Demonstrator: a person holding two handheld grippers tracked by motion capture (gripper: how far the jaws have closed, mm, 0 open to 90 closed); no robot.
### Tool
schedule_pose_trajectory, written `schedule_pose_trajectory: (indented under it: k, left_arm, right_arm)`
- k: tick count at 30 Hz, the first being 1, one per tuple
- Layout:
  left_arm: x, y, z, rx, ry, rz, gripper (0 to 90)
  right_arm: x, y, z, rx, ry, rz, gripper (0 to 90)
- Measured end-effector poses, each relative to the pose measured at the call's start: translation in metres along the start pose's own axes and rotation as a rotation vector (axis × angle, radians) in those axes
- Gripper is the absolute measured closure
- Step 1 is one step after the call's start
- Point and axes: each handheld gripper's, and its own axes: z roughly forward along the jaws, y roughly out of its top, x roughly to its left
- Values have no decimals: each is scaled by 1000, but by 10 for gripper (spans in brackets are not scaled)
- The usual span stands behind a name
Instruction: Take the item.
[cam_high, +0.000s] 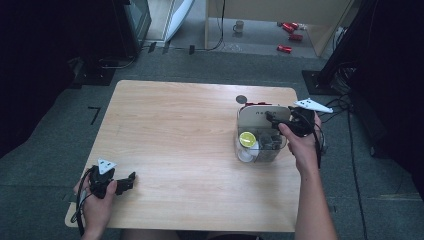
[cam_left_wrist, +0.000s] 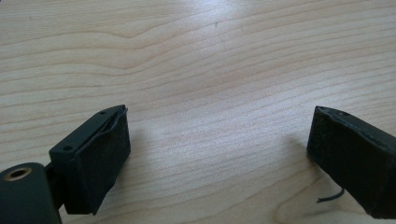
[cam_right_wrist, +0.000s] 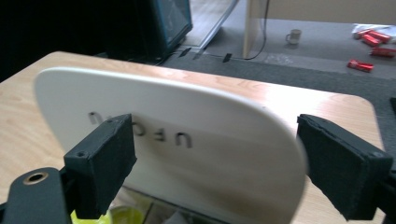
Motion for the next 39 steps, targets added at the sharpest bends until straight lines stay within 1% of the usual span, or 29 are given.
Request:
schedule_pose_trajectory:
  k: [2, 6, 8, 9, 12, 13, 15, 16, 17, 20, 21, 23, 24, 25, 28, 30, 31, 35, 36, 37, 38, 39]
  left_arm:
    - [0, 0, 0, 0, 0, 0, 64]
    - [0, 0, 0, 0, 0, 0, 64]
    - [0, 0, 0, 0, 0, 0, 64]
    - [0, 0, 0, 0, 0, -1, 64]
    - [0, 0, 0, 0, 0, 0, 64]
    - [0, 0, 0, 0, 0, 0, 64]
    - [0, 0, 0, 0, 0, 0, 64]
    - [0, 0, 0, 0, 0, 0, 64]
    - [0, 0, 0, 1, 0, 1, 64]
    - [0, 0, 0, 0, 1, 1, 64]
    - [0, 0, 0, 0, 1, 1, 64]
    - [0, 0, 0, 1, 0, 1, 64]
    - [0, 0, 0, 1, 0, 1, 64]
    - [0, 0, 0, 2, 0, 1, 64]
    - [0, 0, 0, 2, 1, 1, 64]
    - [0, 0, 0, 1, 0, 1, 64]
    - [0, 0, 0, 1, 0, 1, 64]
    - [0, 0, 0, 2, 0, 1, 64]
    - [0, 0, 0, 1, 0, 1, 64]
    - [0, 0, 0, 2, 0, 1, 64]
    - [0, 0, 0, 2, 0, 1, 64]
    - [0, 0, 0, 1, 0, 1, 64]
  right_arm:
    - [4, -2, -1, 10, -23, -31, 127]
    - [5, -4, -7, 10, -10, -21, 130]
    - [6, -5, -11, 21, -8, -30, 130]
    - [7, -7, -15, 29, -3, -43, 129]
    - [8, -9, -19, 36, 0, -53, 127]
    - [9, -13, -23, 41, 5, -62, 125]
    - [10, -15, -25, 41, 6, -65, 119]
    - [12, -22, -30, 37, 8, -71, 103]
    - [12, -22, -30, 37, 8, -71, 103]
    - [12, -33, -37, 27, 11, -75, 101]
    - [13, -40, -42, 14, 27, -85, 101]
    - [14, -42, -43, 13, 27, -94, 101]
    - [17, -46, -46, 18, 19, -110, 101]
    - [17, -46, -46, 18, 19, -110, 101]
    - [21, -53, -48, 22, 6, -139, 100]
    - [24, -61, -50, 21, -4, -173, 100]
    - [25, -63, -50, 18, -8, -183, 100]
    - [27, -67, -52, 8, -21, -197, 97]
    - [27, -68, -52, 18, -27, -183, 97]
    - [25, -69, -53, 30, -16, -149, 97]
    - [22, -72, -53, 28, 0, -125, 97]
    - [17, -78, -54, 23, 16, -91, 106]
